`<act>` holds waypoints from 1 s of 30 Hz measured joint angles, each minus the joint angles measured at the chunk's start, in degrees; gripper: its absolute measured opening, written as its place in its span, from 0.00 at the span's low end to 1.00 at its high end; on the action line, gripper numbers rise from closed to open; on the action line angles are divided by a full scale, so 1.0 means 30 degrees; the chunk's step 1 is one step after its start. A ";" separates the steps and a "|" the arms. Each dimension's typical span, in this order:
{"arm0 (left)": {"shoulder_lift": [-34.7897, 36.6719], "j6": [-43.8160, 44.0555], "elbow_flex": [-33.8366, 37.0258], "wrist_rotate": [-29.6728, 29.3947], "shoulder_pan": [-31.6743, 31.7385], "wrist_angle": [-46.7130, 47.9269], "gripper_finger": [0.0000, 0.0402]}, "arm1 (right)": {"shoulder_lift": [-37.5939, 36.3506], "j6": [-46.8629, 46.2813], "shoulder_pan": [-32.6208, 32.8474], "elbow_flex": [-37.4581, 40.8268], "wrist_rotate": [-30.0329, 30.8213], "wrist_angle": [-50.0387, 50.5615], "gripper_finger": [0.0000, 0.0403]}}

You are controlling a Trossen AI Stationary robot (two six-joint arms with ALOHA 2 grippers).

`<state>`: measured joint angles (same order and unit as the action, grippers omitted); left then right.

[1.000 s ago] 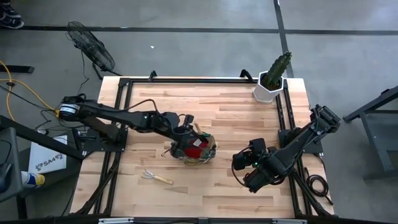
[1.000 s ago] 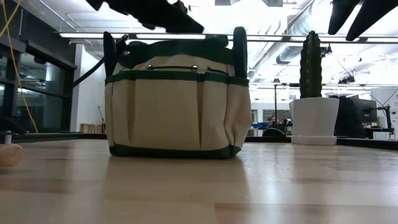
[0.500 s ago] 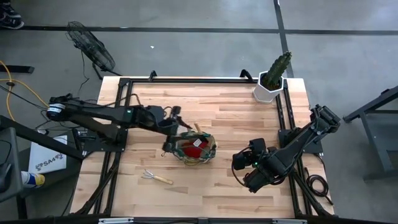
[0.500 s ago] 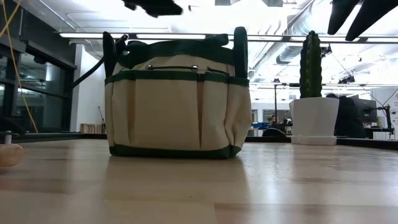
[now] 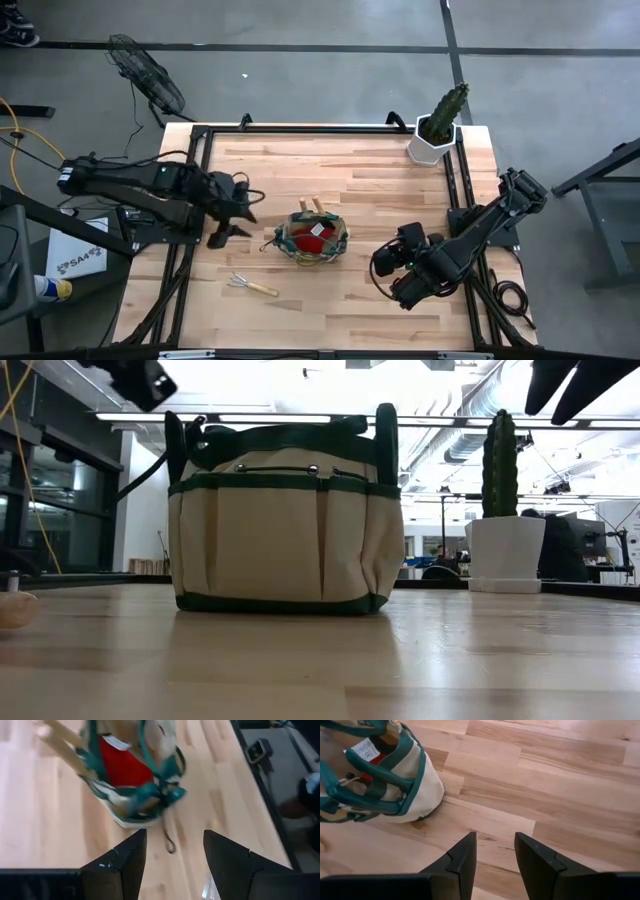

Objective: Pick & Place Garden tools in Gardening bag
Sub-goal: Put the light brown hand rake into the gardening bag

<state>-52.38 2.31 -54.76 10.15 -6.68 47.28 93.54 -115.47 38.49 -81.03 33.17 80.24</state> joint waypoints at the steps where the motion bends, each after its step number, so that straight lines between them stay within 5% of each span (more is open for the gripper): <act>1: 0.0014 0.0384 -0.0015 0.0007 -0.0356 0.0221 0.48 | 0.0000 0.0219 -0.0007 0.0000 -0.0015 -0.0061 0.31; 17: -0.3911 0.6194 0.1239 -0.2376 -0.7375 0.0763 0.48 | 0.0000 0.4251 0.0087 0.0000 -0.0015 -0.0980 0.31; 30: -0.8237 0.8478 0.1290 -0.5095 -1.0113 -0.0482 0.48 | 0.0000 0.6458 0.0002 0.0000 -0.0388 -0.0965 0.31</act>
<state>-77.09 27.75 -50.89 -5.13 -37.02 45.83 93.54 -96.09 38.50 -81.03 32.00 77.34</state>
